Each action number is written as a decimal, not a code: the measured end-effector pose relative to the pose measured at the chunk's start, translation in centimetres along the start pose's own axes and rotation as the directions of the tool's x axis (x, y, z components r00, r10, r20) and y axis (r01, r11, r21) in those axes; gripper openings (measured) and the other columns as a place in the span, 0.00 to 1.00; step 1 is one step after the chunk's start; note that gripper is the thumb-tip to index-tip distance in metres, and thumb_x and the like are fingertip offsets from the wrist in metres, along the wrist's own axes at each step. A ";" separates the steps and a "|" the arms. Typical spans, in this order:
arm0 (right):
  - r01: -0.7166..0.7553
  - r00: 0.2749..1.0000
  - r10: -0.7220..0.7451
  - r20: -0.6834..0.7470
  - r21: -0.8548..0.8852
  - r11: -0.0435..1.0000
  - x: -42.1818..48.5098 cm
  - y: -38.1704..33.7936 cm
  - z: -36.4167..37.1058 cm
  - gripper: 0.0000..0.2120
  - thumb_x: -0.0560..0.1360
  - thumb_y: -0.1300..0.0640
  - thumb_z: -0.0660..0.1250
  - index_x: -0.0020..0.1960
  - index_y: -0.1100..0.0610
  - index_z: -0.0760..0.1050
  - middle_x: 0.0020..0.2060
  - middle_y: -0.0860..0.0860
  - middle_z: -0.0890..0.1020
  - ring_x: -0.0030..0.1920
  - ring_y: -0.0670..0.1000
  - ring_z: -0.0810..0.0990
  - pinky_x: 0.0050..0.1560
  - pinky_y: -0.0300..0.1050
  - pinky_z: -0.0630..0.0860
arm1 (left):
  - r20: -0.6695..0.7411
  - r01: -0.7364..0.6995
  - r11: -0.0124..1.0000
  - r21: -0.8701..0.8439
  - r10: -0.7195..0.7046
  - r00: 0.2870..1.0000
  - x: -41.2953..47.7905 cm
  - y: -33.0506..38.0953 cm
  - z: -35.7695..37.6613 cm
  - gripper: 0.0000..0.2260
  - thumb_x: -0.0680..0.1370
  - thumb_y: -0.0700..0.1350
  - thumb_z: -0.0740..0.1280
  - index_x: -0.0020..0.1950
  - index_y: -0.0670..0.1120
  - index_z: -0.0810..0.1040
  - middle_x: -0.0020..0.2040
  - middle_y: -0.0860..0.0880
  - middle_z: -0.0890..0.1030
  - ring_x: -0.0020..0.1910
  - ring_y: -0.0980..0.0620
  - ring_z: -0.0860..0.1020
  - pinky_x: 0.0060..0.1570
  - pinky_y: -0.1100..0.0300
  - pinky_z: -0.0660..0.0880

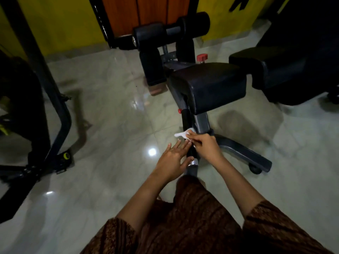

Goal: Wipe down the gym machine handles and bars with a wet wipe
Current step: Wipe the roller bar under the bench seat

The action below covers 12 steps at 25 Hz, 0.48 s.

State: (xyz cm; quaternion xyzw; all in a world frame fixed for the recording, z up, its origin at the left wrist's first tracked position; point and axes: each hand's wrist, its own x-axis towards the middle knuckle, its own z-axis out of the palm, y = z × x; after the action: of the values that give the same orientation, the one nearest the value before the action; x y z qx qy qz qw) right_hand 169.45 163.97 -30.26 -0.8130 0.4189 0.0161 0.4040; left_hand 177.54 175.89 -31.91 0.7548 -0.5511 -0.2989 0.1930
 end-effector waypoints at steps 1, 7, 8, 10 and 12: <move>-0.017 1.000 0.017 0.003 0.005 1.000 -1.4 0.5 -0.4 0.16 0.77 0.67 0.62 0.63 0.59 0.75 0.61 0.56 0.78 0.60 0.50 0.75 0.56 0.30 0.65 | 0.005 -0.008 1.000 0.019 0.008 1.000 0.0 0.0 -0.1 0.24 0.81 0.52 0.55 0.76 0.47 0.55 0.76 0.50 0.54 0.75 0.51 0.51 0.72 0.56 0.44; -0.110 0.981 0.142 -0.130 0.224 0.968 2.8 -0.9 -1.3 0.14 0.76 0.68 0.60 0.60 0.62 0.77 0.56 0.58 0.81 0.52 0.51 0.78 0.50 0.38 0.70 | -0.009 -0.071 0.997 0.034 0.071 0.997 0.1 -0.6 -0.5 0.24 0.81 0.52 0.55 0.75 0.46 0.56 0.76 0.51 0.55 0.75 0.52 0.51 0.72 0.58 0.43; -0.106 0.982 0.138 -0.126 0.229 0.968 3.6 -1.6 -0.9 0.14 0.77 0.67 0.60 0.61 0.61 0.76 0.57 0.58 0.80 0.55 0.52 0.78 0.53 0.40 0.71 | -0.018 -0.090 0.995 0.039 0.090 0.996 0.2 -0.9 -0.5 0.24 0.81 0.52 0.55 0.75 0.46 0.57 0.76 0.51 0.56 0.75 0.52 0.51 0.72 0.58 0.42; -0.116 0.985 0.138 -0.101 0.197 0.974 3.6 -1.6 0.2 0.14 0.77 0.64 0.62 0.62 0.58 0.75 0.59 0.57 0.79 0.59 0.54 0.77 0.58 0.40 0.70 | -0.003 -0.131 0.989 0.067 0.131 0.991 0.3 -1.6 -0.6 0.24 0.81 0.53 0.56 0.75 0.47 0.58 0.76 0.51 0.57 0.75 0.52 0.52 0.71 0.59 0.41; -0.140 0.988 0.147 -0.043 0.138 0.981 1.5 -0.6 0.1 0.15 0.76 0.64 0.64 0.62 0.57 0.75 0.59 0.53 0.79 0.61 0.52 0.76 0.57 0.37 0.69 | 0.030 -0.191 0.977 0.092 0.189 0.982 0.7 -2.8 -0.9 0.24 0.81 0.55 0.54 0.74 0.47 0.61 0.74 0.50 0.61 0.75 0.51 0.54 0.70 0.59 0.41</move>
State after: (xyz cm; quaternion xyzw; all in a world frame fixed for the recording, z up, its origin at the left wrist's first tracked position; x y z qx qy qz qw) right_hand 170.92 163.25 -30.48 -0.7518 0.4870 -0.0048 0.4446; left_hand 180.34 176.07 -33.16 0.7038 -0.6362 -0.2605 0.1788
